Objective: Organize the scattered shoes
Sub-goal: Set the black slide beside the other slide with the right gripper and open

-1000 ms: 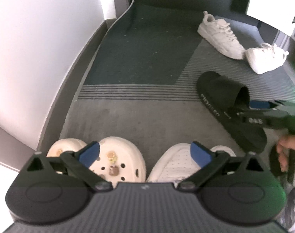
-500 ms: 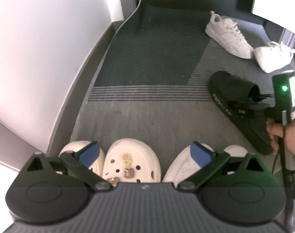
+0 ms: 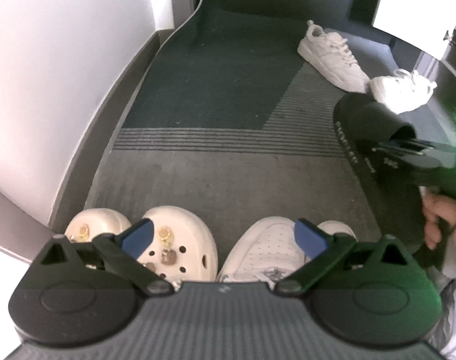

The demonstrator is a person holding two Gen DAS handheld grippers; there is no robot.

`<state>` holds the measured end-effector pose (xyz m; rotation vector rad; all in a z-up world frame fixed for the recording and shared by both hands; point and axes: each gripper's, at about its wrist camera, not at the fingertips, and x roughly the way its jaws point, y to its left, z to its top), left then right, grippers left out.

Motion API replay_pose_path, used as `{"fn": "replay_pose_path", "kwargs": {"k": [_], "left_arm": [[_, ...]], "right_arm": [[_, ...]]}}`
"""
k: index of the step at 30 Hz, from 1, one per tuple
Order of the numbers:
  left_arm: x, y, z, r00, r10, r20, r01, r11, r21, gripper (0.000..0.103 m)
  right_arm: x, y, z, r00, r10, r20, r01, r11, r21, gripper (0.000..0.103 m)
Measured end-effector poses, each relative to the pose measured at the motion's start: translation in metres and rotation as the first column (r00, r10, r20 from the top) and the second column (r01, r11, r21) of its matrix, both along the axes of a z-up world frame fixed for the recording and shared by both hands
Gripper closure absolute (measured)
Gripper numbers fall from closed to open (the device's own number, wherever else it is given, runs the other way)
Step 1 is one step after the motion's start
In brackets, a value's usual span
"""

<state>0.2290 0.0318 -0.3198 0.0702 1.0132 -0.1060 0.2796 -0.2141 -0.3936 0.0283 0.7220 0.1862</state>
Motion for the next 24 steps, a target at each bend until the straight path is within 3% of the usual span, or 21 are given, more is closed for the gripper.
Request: {"fn": "replay_pose_path", "kwargs": {"k": [7,10,17,24], "left_arm": [[-0.008,-0.014,0.005,1.000,-0.021,0.016,0.022,1.000,-0.019,0.002],[-0.015,-0.024,0.009,0.998,-0.048,0.030,0.048,0.999,-0.015,0.002],[-0.024,-0.041,0.012,0.997,-0.072,0.039,0.072,0.997,0.000,0.002],[-0.027,-0.058,0.010,0.995,-0.093,0.045,0.092,0.996,0.022,0.002]], "right_arm": [[-0.059,-0.016,0.034,0.998,-0.068,-0.020,0.068,0.996,0.049,0.088],[-0.097,-0.021,0.037,0.993,-0.087,-0.082,0.094,0.992,0.087,0.087],[-0.153,-0.020,0.020,0.978,-0.083,-0.191,0.109,0.986,0.128,0.088],[-0.163,-0.009,-0.010,0.953,-0.103,-0.284,0.151,0.977,0.151,0.087]]}}
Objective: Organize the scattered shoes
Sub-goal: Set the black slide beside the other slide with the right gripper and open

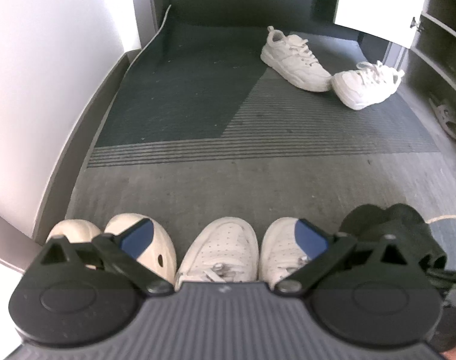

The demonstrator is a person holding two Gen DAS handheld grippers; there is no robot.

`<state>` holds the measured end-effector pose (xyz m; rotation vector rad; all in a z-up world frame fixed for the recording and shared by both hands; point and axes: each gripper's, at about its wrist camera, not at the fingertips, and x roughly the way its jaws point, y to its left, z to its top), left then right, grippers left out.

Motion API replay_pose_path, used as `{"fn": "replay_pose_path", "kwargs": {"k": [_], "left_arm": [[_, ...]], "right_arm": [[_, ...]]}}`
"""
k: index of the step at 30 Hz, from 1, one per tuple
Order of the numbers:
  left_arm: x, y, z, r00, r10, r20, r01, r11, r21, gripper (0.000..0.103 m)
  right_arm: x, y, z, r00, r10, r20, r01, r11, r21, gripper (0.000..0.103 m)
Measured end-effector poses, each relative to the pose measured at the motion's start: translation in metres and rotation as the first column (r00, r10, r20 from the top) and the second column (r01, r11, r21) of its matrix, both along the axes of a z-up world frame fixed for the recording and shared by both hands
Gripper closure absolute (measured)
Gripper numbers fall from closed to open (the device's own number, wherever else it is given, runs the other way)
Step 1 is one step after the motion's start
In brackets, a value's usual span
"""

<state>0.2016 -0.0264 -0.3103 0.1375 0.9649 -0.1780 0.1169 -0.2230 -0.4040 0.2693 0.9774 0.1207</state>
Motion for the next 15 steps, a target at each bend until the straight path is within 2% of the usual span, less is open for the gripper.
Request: {"fn": "replay_pose_path", "kwargs": {"k": [5,8,11,13,14,15], "left_arm": [[0.000,-0.012,-0.005,1.000,-0.017,-0.002,0.018,1.000,0.022,0.002],[-0.001,-0.017,-0.005,0.999,-0.032,-0.002,0.032,0.999,0.021,0.002],[-0.005,-0.020,-0.005,0.999,-0.051,-0.003,0.051,0.998,0.021,0.002],[-0.007,-0.021,-0.005,0.998,-0.060,0.002,0.060,0.998,0.020,0.002],[-0.007,-0.020,-0.005,0.998,-0.067,0.011,0.066,0.998,0.016,0.002],[-0.008,-0.020,-0.004,0.997,-0.075,0.024,0.074,0.997,0.010,0.002]], "right_arm": [[-0.001,0.013,-0.011,0.999,-0.002,-0.038,0.002,1.000,-0.008,0.087],[-0.002,0.014,-0.020,0.996,-0.008,-0.088,0.007,1.000,-0.009,0.082],[-0.008,0.010,-0.026,0.993,0.008,-0.116,-0.003,0.999,0.044,0.079],[-0.010,0.008,-0.028,0.991,0.058,-0.121,-0.044,0.992,0.116,0.066],[-0.011,0.006,-0.026,0.991,0.059,-0.124,-0.043,0.991,0.129,0.065],[-0.012,0.003,-0.024,0.990,0.059,-0.128,-0.040,0.988,0.148,0.057]]}}
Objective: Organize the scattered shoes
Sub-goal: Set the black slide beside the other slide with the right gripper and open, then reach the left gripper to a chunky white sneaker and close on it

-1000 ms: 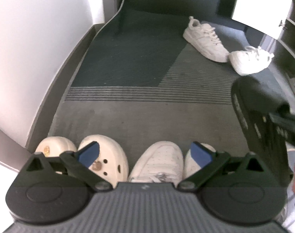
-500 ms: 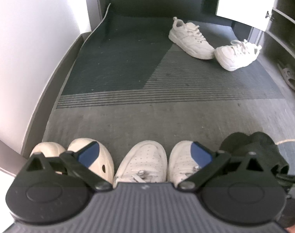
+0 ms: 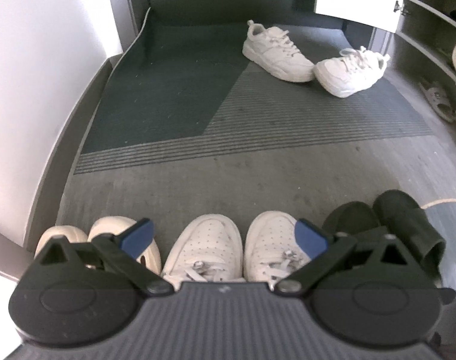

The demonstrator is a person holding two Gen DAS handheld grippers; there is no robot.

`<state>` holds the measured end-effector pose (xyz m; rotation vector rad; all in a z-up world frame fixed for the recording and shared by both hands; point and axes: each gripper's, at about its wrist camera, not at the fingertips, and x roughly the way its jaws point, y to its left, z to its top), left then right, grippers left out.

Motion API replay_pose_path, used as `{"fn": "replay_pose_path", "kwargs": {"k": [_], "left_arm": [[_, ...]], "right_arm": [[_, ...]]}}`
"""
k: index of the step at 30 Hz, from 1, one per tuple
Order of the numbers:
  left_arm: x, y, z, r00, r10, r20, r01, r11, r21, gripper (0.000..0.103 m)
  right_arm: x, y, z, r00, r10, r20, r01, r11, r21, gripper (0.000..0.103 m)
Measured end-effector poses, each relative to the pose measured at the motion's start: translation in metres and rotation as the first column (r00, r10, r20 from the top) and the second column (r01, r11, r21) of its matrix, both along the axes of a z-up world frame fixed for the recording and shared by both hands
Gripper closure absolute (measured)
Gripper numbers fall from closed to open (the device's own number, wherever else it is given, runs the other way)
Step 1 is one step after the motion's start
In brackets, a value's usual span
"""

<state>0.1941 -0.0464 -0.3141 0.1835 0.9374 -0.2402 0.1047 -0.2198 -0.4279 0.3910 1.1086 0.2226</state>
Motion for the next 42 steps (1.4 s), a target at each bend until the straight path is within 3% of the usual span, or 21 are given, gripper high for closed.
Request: {"fn": "replay_pose_path", "kwargs": {"k": [3,4,9,12,15,19,22,24,29,32,34,36,38,39,41,42], "left_arm": [[0.004,0.001,0.004,0.999,-0.022,0.043,0.023,0.999,-0.029,0.002],[0.006,0.000,0.005,0.998,-0.032,0.053,0.035,0.999,-0.040,0.002],[0.035,-0.031,0.004,0.976,-0.202,0.084,0.204,0.979,-0.015,0.002],[0.071,-0.067,0.000,0.931,-0.341,0.133,0.341,0.940,0.021,0.002],[0.123,-0.111,-0.013,0.887,-0.427,0.176,0.425,0.904,0.047,0.002],[0.193,-0.184,-0.028,0.875,-0.419,0.245,0.427,0.904,0.019,0.002],[0.218,-0.236,-0.033,0.866,-0.403,0.295,0.425,0.905,-0.010,0.003],[0.221,-0.276,-0.036,0.833,-0.434,0.343,0.461,0.887,0.005,0.003],[0.205,-0.394,-0.062,0.663,-0.599,0.450,0.601,0.784,0.159,0.003],[0.200,-0.449,-0.081,0.610,-0.656,0.444,0.641,0.738,0.209,0.003],[0.200,-0.486,-0.098,0.595,-0.681,0.427,0.647,0.721,0.248,0.003],[0.205,-0.517,-0.112,0.598,-0.687,0.414,0.633,0.721,0.283,0.004],[0.220,-0.550,-0.128,0.631,-0.673,0.385,0.603,0.738,0.301,0.013],[0.228,-0.563,-0.134,0.655,-0.658,0.371,0.585,0.753,0.303,0.016],[0.250,-0.590,-0.147,0.728,-0.600,0.333,0.525,0.799,0.293,0.016],[0.255,-0.592,-0.148,0.743,-0.582,0.329,0.508,0.812,0.289,0.016]], "right_arm": [[-0.011,-0.013,0.016,0.999,-0.001,0.047,-0.001,0.999,0.044,0.029],[-0.016,-0.018,0.024,0.997,0.003,0.071,-0.006,0.999,0.044,0.025],[-0.034,-0.052,0.067,0.978,0.010,0.209,-0.013,1.000,0.016,0.023],[-0.026,-0.081,0.086,0.967,-0.001,0.256,0.009,0.999,-0.031,0.023],[-0.004,-0.115,0.092,0.969,-0.047,0.244,0.070,0.994,-0.085,0.023],[0.004,-0.153,0.092,0.953,-0.177,0.245,0.197,0.979,-0.059,0.023],[-0.003,-0.176,0.082,0.916,-0.328,0.232,0.335,0.942,0.009,0.023],[-0.005,-0.184,0.076,0.902,-0.371,0.221,0.373,0.927,0.032,0.023],[-0.003,-0.219,0.056,0.860,-0.472,0.193,0.467,0.881,0.069,0.023],[-0.004,-0.249,0.050,0.845,-0.494,0.203,0.491,0.868,0.070,0.023],[-0.007,-0.265,0.049,0.841,-0.499,0.211,0.496,0.866,0.069,0.023],[-0.015,-0.285,0.048,0.829,-0.514,0.220,0.512,0.856,0.072,0.023],[-0.023,-0.304,0.047,0.816,-0.535,0.220,0.531,0.843,0.080,0.023],[-0.027,-0.313,0.046,0.810,-0.545,0.215,0.541,0.837,0.084,0.023],[-0.035,-0.327,0.043,0.801,-0.561,0.208,0.557,0.826,0.085,0.023],[-0.041,-0.339,0.041,0.793,-0.575,0.203,0.571,0.817,0.084,0.023]]}}
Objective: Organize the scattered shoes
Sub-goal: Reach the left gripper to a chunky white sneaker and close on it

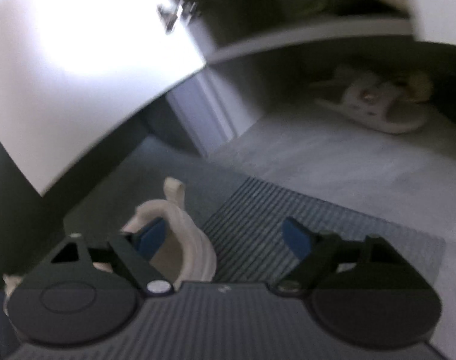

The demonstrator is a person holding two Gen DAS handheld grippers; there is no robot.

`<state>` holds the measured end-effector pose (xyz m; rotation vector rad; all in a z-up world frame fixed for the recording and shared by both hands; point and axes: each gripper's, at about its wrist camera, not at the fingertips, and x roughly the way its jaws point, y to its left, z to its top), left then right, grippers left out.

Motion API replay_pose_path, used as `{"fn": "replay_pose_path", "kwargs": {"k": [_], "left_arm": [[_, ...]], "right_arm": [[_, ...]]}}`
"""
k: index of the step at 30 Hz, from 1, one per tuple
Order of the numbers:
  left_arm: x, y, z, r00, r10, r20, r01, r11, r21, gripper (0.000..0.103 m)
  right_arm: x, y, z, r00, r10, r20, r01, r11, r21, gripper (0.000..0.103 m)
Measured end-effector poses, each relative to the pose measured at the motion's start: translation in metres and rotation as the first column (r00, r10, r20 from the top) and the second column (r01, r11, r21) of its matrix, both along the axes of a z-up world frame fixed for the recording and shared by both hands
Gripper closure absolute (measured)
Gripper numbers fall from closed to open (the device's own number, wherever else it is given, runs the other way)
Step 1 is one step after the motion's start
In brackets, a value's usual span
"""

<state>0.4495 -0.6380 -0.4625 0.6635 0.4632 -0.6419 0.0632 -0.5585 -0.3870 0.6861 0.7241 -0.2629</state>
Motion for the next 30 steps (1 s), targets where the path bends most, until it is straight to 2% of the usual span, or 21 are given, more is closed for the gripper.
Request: {"fn": "replay_pose_path", "kwargs": {"k": [2,5,8,9,10,12,13,14,17,22,27,30], "left_arm": [[0.017,-0.012,-0.006,0.996,0.091,-0.002,-0.091,0.996,-0.008,0.017],[0.035,-0.015,-0.012,0.983,0.177,-0.044,-0.178,0.984,-0.017,0.017],[0.044,-0.015,-0.027,0.974,0.219,-0.061,-0.219,0.976,0.006,0.023],[0.044,-0.015,-0.030,0.975,0.212,-0.060,-0.212,0.977,0.013,0.028],[0.045,-0.016,-0.035,0.976,0.206,-0.074,-0.205,0.978,0.023,0.035],[0.046,-0.013,-0.039,0.972,0.223,-0.072,-0.222,0.975,0.022,0.064],[0.046,-0.010,-0.039,0.970,0.236,-0.063,-0.235,0.972,0.017,0.069],[0.047,-0.008,-0.039,0.970,0.237,-0.058,-0.237,0.972,0.016,0.082],[0.048,0.004,-0.035,0.981,0.183,-0.066,-0.183,0.983,0.012,0.084],[0.024,0.020,-0.019,0.993,0.085,-0.078,-0.086,0.996,-0.010,0.085],[-0.011,0.043,0.016,0.995,-0.054,-0.081,0.051,0.998,-0.039,0.085],[-0.042,0.059,0.046,0.983,-0.163,-0.087,0.158,0.985,-0.065,0.085]], "right_arm": [[-0.008,-0.015,-0.004,1.000,-0.027,-0.013,0.027,1.000,0.000,0.023],[-0.018,-0.033,-0.010,0.997,-0.071,-0.029,0.071,0.997,0.005,0.023],[-0.026,-0.044,-0.016,0.991,-0.127,-0.033,0.129,0.991,0.041,0.023],[-0.026,-0.044,-0.017,0.991,-0.130,-0.035,0.132,0.990,0.049,0.023],[-0.025,-0.042,-0.016,0.992,-0.119,-0.035,0.121,0.992,0.047,0.023],[-0.022,-0.040,-0.015,0.994,-0.105,-0.031,0.106,0.994,0.039,0.023],[-0.021,-0.040,-0.015,0.994,-0.102,-0.029,0.103,0.994,0.034,0.023],[-0.019,-0.039,-0.014,0.994,-0.101,-0.028,0.102,0.994,0.034,0.023],[-0.014,-0.032,-0.010,0.996,-0.081,-0.024,0.082,0.996,0.030,0.023],[-0.019,-0.017,-0.006,0.995,-0.091,-0.042,0.092,0.995,0.024,0.023],[-0.018,0.001,0.005,0.994,-0.101,-0.050,0.101,0.995,-0.003,0.023],[-0.018,0.013,0.017,0.992,-0.118,-0.040,0.117,0.993,-0.029,0.023]]}}
